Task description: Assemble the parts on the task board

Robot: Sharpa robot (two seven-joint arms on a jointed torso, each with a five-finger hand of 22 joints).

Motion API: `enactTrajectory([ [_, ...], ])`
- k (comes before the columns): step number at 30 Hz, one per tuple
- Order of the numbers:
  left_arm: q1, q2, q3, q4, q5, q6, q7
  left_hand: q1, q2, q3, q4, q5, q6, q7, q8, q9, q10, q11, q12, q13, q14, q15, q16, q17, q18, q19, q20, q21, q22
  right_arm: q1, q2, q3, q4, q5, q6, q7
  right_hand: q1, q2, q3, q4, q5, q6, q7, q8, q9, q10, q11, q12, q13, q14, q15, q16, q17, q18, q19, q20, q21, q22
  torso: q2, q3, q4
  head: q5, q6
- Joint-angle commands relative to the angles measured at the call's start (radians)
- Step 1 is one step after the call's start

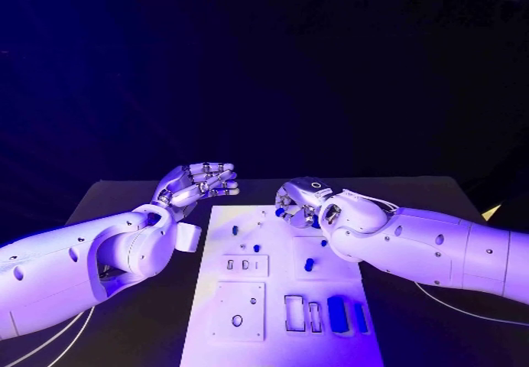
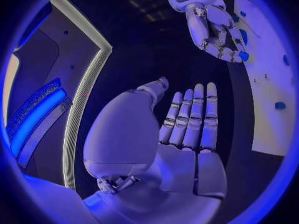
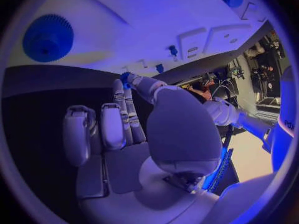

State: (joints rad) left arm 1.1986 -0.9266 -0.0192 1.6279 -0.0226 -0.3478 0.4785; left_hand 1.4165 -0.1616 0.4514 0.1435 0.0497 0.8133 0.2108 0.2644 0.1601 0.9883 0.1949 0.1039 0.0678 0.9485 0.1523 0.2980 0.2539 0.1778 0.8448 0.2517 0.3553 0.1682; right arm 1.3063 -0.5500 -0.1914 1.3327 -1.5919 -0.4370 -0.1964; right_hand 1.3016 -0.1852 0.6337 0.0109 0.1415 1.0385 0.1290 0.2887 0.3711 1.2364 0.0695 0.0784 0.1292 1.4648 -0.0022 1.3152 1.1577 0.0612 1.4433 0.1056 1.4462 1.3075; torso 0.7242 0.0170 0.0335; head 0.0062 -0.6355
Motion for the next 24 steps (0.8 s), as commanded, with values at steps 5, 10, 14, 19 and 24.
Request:
enactTrajectory([
  [5,0.012,0.004,0.002,0.007,-0.001,0.021,0.01,-0.009,0.001,0.002,0.003,0.002,-0.007,0.048,-0.004,-0.001,-0.001,0.004,-0.004,-0.001,-0.008,-0.002,-0.003,0.002,0.0,-0.006,0.001,0.006,0.002,0.001,0.043,0.001,-0.044,-0.001,-0.02,-0.002,-0.009,0.002,0.001,0.001,0.001,-0.006,0.008,0.004,0.006,-0.004,0.005,-0.007,0.001,0.031,-0.002,0.008,0.003,-0.017,0.002,-0.003,0.004,0.077,0.013,-0.0051,0.0122,-0.004,0.004],
  [10,0.019,0.004,0.002,0.007,-0.001,0.02,0.01,-0.009,0.001,0.002,0.003,0.002,-0.007,0.048,-0.004,-0.001,-0.001,0.004,-0.004,-0.001,-0.008,-0.002,-0.003,0.002,0.0,-0.006,0.001,0.006,0.002,0.001,0.069,0.001,-0.075,0.007,-0.005,0.003,-0.016,0.001,-0.001,0.005,0.0,-0.011,0.009,0.003,0.009,-0.006,0.006,-0.009,0.0,0.031,-0.001,0.009,0.003,-0.017,0.002,-0.002,0.004,0.077,0.02,-0.0067,0.0166,-0.002,0.008],
  [14,0.025,0.004,0.002,0.008,-0.001,0.019,0.009,-0.009,0.002,0.002,0.002,0.002,-0.007,0.048,-0.004,-0.001,0.0,0.004,-0.005,-0.001,-0.009,-0.002,-0.003,0.003,0.001,-0.007,0.001,0.006,0.002,0.001,0.086,0.001,-0.094,0.012,0.009,0.007,-0.017,0.001,-0.001,0.005,0.0,-0.011,0.01,0.003,0.009,-0.006,0.006,-0.01,0.0,0.031,0.0,0.009,0.003,-0.017,0.002,-0.002,0.004,0.077,0.024,-0.0095,0.0189,-0.003,0.011],
  [19,0.031,0.004,0.002,0.009,-0.002,0.019,0.009,-0.008,0.002,0.002,0.002,0.002,-0.007,0.048,-0.004,-0.002,0.0,0.004,-0.005,-0.001,-0.009,-0.002,-0.003,0.003,0.001,-0.007,0.001,0.006,0.002,0.002,0.099,0.0,-0.106,0.021,0.022,0.008,-0.022,-0.001,-0.002,0.008,-0.002,-0.014,0.01,0.002,0.011,-0.007,0.007,-0.01,0.0,0.031,0.0,0.01,0.003,-0.017,0.001,-0.001,0.004,0.077,0.029,-0.0117,0.0225,-0.003,0.012],
  [24,0.035,0.003,0.002,0.013,-0.002,0.018,0.008,-0.008,0.002,0.002,0.002,0.002,-0.007,0.048,-0.004,-0.002,0.0,0.004,-0.005,-0.001,-0.009,-0.002,-0.003,0.003,0.001,-0.007,0.001,0.006,0.002,0.002,0.111,0.0,-0.124,0.024,0.025,0.008,-0.025,-0.001,-0.003,0.009,-0.003,-0.016,0.01,0.002,0.012,-0.007,0.007,-0.011,0.0,0.031,0.001,0.01,0.003,-0.017,0.001,-0.001,0.003,0.077,0.034,-0.0141,0.0247,-0.003,0.014],
])
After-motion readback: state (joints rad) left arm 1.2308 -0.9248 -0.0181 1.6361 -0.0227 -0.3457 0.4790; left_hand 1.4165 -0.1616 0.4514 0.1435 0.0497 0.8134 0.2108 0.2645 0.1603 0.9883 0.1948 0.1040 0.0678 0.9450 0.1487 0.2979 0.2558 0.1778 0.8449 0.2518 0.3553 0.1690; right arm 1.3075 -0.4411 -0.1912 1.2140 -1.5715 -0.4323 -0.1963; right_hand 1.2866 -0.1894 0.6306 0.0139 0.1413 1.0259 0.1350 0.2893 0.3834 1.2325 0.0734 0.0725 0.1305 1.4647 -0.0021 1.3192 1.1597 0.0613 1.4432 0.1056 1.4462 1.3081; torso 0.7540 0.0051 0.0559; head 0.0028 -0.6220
